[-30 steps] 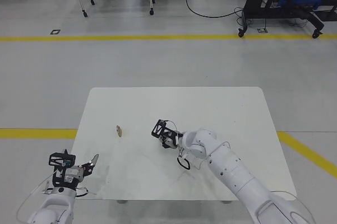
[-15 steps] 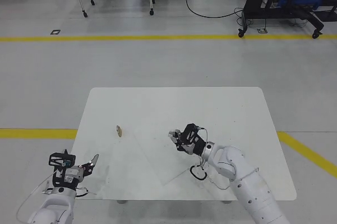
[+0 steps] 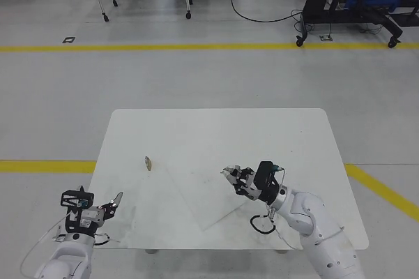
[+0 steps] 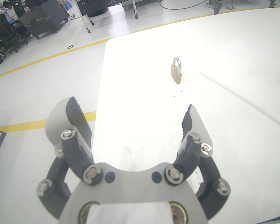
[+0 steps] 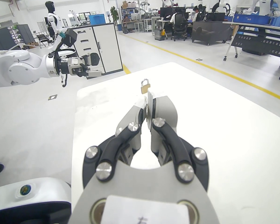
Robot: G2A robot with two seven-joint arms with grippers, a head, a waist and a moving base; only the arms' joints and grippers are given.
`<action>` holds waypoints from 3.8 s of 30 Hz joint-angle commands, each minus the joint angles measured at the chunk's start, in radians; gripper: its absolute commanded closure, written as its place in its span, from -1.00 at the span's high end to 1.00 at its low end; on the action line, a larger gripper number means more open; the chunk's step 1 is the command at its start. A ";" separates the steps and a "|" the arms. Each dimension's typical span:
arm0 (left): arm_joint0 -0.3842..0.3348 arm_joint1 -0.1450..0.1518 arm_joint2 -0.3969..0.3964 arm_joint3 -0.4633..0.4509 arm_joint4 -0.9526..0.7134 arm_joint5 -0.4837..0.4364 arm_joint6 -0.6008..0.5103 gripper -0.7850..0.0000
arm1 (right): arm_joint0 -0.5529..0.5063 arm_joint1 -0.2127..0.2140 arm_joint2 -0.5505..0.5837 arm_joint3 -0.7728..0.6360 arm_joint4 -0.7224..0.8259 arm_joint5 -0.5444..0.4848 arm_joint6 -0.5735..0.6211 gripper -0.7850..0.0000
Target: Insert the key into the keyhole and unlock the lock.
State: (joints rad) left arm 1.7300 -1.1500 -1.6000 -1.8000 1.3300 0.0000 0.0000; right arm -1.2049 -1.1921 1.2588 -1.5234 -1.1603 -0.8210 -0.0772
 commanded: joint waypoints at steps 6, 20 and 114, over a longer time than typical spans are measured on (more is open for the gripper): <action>0.013 -0.004 0.000 -0.056 -0.441 -0.322 0.000 1.00 | 0.020 -0.015 -0.072 0.015 0.213 0.038 0.154 -1.00; -0.070 -0.001 0.065 -0.008 -1.194 -0.609 -0.282 1.00 | 0.027 -0.016 -0.076 -0.001 0.365 0.013 0.186 -1.00; -0.216 -0.012 0.168 0.224 -1.308 -0.754 -0.316 1.00 | 0.186 -0.013 -0.255 0.156 0.962 -0.025 0.634 -1.00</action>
State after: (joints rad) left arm 1.4923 -1.1694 -1.3792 -1.5717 0.0414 -0.7629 -0.3098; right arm -1.0144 -1.2080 0.9900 -1.3696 -0.1996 -0.8289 0.5667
